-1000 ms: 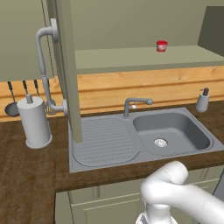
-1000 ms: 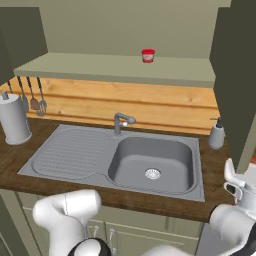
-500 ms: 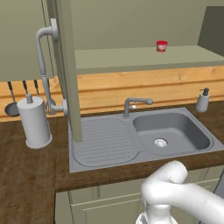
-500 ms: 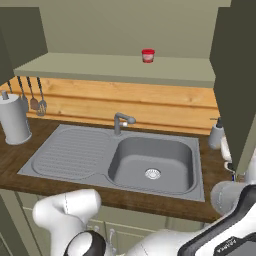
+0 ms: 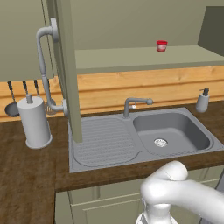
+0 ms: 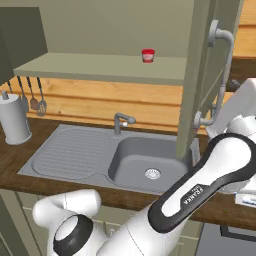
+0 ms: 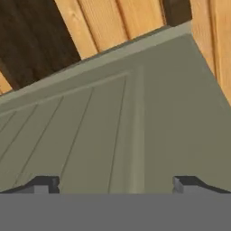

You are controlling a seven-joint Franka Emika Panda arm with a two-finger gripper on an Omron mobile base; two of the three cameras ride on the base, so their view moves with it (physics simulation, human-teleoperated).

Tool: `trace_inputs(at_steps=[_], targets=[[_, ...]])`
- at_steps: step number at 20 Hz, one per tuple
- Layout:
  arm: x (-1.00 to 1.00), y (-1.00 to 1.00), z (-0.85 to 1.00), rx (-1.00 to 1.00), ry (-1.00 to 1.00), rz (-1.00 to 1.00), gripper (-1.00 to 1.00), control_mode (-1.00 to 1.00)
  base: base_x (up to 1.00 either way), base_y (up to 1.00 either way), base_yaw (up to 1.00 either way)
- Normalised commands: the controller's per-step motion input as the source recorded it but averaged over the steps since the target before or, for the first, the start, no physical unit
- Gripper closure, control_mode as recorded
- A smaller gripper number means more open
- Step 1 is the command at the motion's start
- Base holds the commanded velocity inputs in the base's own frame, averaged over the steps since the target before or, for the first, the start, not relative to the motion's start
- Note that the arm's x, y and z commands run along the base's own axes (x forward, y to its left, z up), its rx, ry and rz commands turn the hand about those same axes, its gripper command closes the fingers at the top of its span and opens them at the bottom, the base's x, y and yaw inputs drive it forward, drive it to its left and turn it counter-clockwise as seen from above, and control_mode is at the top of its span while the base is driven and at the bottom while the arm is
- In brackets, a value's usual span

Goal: Pick the boxed food and place it on the digital scale for weighing, and close the cabinet.

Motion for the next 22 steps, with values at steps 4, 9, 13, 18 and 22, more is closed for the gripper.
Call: trace_inputs(at_steps=[4,9,13,18,22], targets=[[0.86,1.00,0.12,-0.59,0.26,-0.01,-1.00,-1.00,0.00,0.00,0.00],[1.00,1.00,-0.22,-0.29,0.20,0.00,-1.00,-1.00,0.00,0.00,0.00],[1.00,1.00,-0.21,0.00,0.03,-0.01,-1.00,-1.00,0.00,0.00,0.00],[1.00,1.00,-0.04,0.00,0.00,-0.05,-1.00,-1.00,0.00,0.00,0.00],[1.00,0.71,-0.04,-0.02,0.05,-0.08,-1.00,-1.00,0.00,0.00,0.00]])
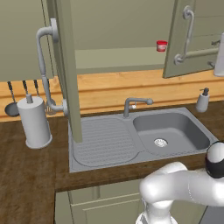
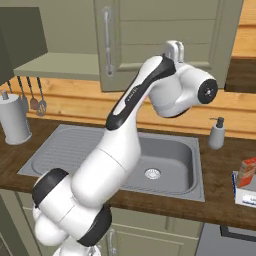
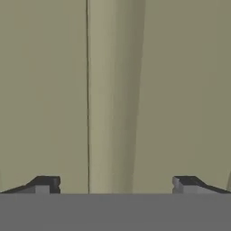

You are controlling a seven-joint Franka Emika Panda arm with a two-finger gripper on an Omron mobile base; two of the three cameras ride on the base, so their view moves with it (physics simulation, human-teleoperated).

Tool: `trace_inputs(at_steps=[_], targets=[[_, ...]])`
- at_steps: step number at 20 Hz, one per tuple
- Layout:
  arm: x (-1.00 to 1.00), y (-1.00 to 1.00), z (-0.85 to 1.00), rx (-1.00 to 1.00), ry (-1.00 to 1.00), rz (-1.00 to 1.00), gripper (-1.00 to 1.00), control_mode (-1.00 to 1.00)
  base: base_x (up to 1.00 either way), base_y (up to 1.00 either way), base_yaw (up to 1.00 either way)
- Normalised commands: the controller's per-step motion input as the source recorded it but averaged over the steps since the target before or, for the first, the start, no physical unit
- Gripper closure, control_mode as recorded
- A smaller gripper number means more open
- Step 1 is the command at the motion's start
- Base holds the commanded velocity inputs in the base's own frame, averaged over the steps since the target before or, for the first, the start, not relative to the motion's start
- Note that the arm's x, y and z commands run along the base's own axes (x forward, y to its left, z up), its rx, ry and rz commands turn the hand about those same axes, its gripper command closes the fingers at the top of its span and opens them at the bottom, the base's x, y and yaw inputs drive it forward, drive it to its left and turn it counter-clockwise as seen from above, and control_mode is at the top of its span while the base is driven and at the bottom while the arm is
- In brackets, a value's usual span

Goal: Pick the boxed food and place it on the digital scale for weighing, and close the cabinet.

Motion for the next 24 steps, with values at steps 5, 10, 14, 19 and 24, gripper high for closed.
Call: trace_inputs(at_steps=[5,10,14,19,24], targets=[[1.00,0.29,-0.08,-0.09,0.15,-0.06,-1.00,-1.00,0.00,0.00,0.00],[1.00,0.06,-0.62,-0.01,-0.21,-0.04,-1.00,-1.00,0.00,0.00,0.00],[-0.37,0.36,-1.00,0.03,-0.65,-0.14,-1.00,-1.00,0.00,0.00,0.00],[-1.00,0.24,-0.04,0.21,-0.12,-0.17,-1.00,-1.00,0.00,0.00,0.00],[-1.00,0.00,0.64,0.30,0.00,-0.11,-1.00,-1.00,0.00,0.00,0.00]])
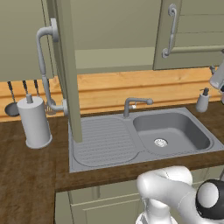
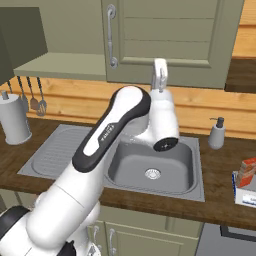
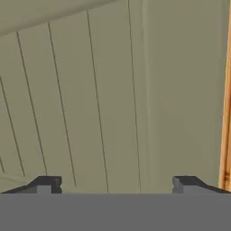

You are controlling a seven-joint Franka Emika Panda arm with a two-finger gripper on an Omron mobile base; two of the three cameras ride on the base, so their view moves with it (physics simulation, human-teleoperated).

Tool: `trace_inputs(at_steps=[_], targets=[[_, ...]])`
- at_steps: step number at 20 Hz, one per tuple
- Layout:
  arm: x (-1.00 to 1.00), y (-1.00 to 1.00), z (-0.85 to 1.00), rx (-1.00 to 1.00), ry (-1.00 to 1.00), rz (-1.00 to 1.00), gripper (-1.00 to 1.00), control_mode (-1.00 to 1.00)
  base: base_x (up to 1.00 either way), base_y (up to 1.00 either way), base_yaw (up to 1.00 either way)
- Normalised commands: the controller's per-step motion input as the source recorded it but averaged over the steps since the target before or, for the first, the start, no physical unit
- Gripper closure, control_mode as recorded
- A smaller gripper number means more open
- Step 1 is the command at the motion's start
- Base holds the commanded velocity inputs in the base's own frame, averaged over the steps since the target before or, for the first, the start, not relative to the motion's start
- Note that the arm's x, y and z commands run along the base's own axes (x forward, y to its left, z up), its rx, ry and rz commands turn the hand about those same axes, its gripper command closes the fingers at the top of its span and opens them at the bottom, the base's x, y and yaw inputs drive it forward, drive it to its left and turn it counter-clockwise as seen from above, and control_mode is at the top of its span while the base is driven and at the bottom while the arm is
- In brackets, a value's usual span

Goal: Pick the boxed food and place it on the digital scale for weighing, and close the cabinet.

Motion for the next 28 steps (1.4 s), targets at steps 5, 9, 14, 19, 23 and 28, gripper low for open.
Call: trace_inputs(at_steps=[5,9,14,19,23,28], targets=[[-0.96,0.00,0.43,0.06,0.06,-0.02,-1.00,-1.00,0.00,0.00,0.00],[-1.00,0.04,0.03,0.00,0.06,0.02,-1.00,-1.00,0.00,0.00,0.00],[-1.00,0.24,-0.20,0.00,-0.03,0.00,-1.00,-1.00,0.00,0.00,0.00],[-1.00,0.35,-0.01,0.00,-0.03,0.00,-1.00,-1.00,0.00,0.00,0.00],[-0.74,0.99,-0.36,0.00,0.00,-0.01,-1.00,-1.00,0.00,0.00,0.00],[-0.48,1.00,-0.39,0.00,-0.24,-0.11,-1.00,-1.00,0.00,0.00,0.00]])
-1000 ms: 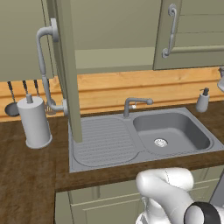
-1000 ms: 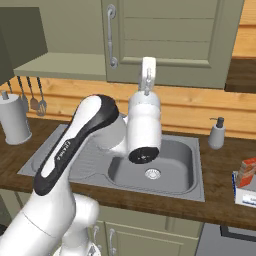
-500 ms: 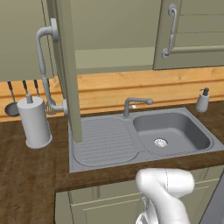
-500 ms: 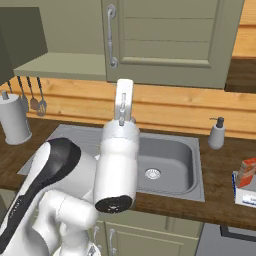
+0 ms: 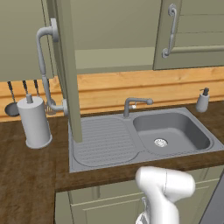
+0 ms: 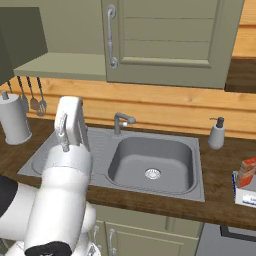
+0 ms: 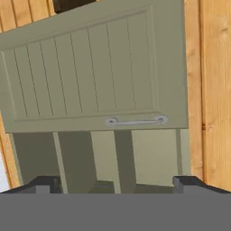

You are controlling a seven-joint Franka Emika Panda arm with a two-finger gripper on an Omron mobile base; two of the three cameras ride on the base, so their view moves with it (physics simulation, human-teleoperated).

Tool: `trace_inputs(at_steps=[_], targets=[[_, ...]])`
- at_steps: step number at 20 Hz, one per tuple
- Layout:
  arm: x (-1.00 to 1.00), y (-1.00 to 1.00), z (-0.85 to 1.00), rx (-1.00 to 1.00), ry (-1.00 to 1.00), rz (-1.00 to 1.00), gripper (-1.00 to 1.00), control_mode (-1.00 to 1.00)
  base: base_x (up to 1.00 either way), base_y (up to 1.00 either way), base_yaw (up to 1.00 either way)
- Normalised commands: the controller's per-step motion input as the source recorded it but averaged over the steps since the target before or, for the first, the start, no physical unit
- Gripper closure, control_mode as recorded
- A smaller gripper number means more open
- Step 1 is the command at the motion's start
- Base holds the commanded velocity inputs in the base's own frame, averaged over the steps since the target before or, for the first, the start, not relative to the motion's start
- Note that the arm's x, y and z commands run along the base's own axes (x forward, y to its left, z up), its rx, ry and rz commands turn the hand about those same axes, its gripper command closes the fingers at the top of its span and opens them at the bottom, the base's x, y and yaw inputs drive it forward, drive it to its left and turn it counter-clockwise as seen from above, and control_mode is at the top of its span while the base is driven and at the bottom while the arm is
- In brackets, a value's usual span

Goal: Pick the boxed food and place it on the digital scale for weighing, and close the cabinet.

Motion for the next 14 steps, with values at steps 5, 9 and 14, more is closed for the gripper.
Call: trace_inputs(at_steps=[5,9,14], targets=[[-0.52,1.00,-0.17,-0.03,-0.20,-0.11,-1.00,-1.00,0.00,0.00,0.00],[0.15,1.00,-0.62,-0.01,-0.09,-0.04,-1.00,-1.00,0.00,0.00,0.00],[0.63,1.00,-0.99,0.00,-0.01,0.00,-1.00,-1.00,0.00,0.00,0.00]])
